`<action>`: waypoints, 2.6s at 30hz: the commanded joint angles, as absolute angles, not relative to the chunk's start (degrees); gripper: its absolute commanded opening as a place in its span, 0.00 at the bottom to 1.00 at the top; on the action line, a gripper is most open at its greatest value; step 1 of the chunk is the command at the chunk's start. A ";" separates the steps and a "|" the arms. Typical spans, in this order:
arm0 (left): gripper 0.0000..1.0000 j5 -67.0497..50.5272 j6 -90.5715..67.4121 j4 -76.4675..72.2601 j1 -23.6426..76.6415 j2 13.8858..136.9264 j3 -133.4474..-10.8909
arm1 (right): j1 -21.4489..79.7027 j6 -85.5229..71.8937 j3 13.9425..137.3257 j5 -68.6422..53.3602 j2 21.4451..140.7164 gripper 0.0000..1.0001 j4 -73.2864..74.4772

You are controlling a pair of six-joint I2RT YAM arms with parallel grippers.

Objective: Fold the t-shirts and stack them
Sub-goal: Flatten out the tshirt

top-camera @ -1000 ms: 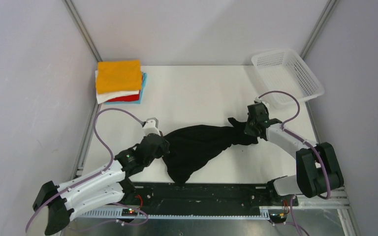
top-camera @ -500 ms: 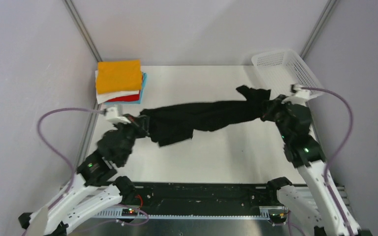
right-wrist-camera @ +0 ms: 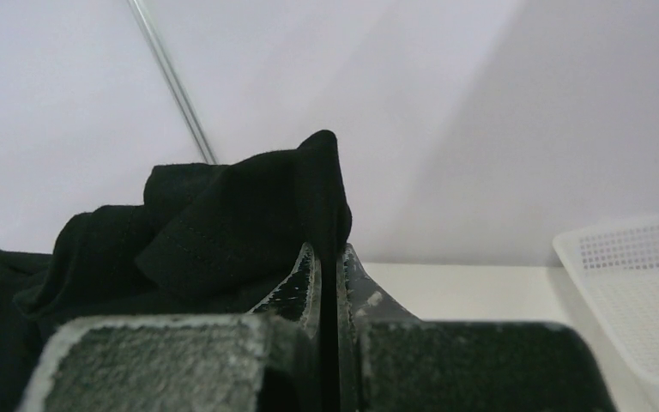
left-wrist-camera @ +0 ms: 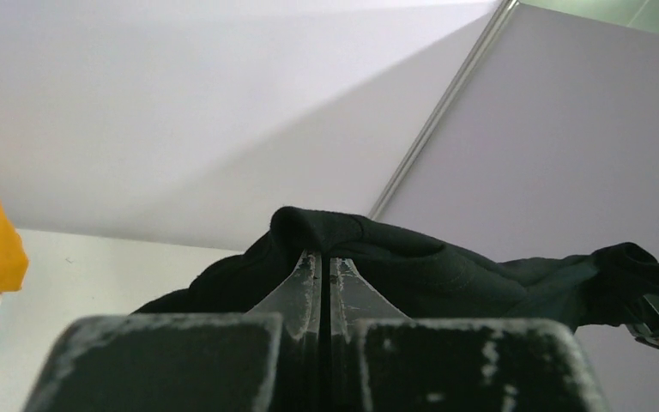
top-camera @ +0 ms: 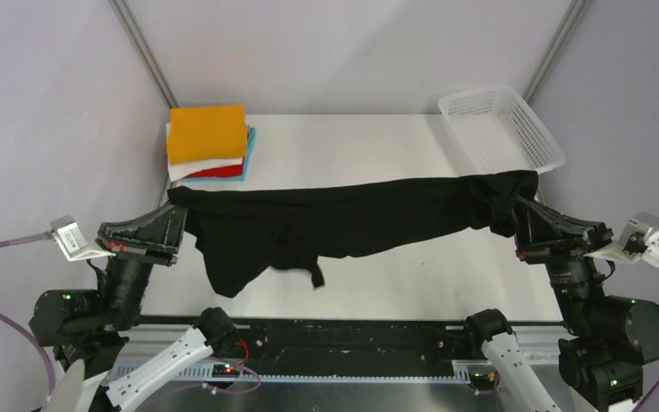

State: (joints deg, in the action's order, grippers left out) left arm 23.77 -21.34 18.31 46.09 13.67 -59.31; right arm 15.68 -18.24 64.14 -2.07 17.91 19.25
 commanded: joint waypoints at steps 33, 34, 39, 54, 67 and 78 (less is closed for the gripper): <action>1.00 14.10 -40.67 27.68 23.91 59.98 -40.89 | 18.23 -17.98 39.25 12.29 45.81 1.00 20.16; 1.00 13.99 -42.45 28.74 24.79 57.80 -39.34 | 20.33 -15.00 39.12 11.59 46.20 0.99 18.68; 1.00 9.84 -48.37 33.44 29.45 51.49 -28.13 | 26.26 -11.09 39.79 10.31 51.66 0.99 15.10; 0.30 2.55 -52.97 19.24 32.41 63.57 -21.96 | 27.69 -9.20 42.01 7.13 64.60 0.99 10.87; 0.00 12.51 -50.78 18.89 32.47 51.57 -20.29 | 24.90 -9.14 60.54 12.40 94.85 0.68 18.85; 0.00 15.45 -47.13 18.90 32.38 49.47 -23.49 | 21.99 -10.60 65.88 8.87 102.44 0.30 22.61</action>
State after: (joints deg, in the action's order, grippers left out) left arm 12.45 -49.54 19.49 32.14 49.71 -20.25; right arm 22.22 -9.91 62.85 9.98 102.13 21.15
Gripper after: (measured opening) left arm 0.009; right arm 0.409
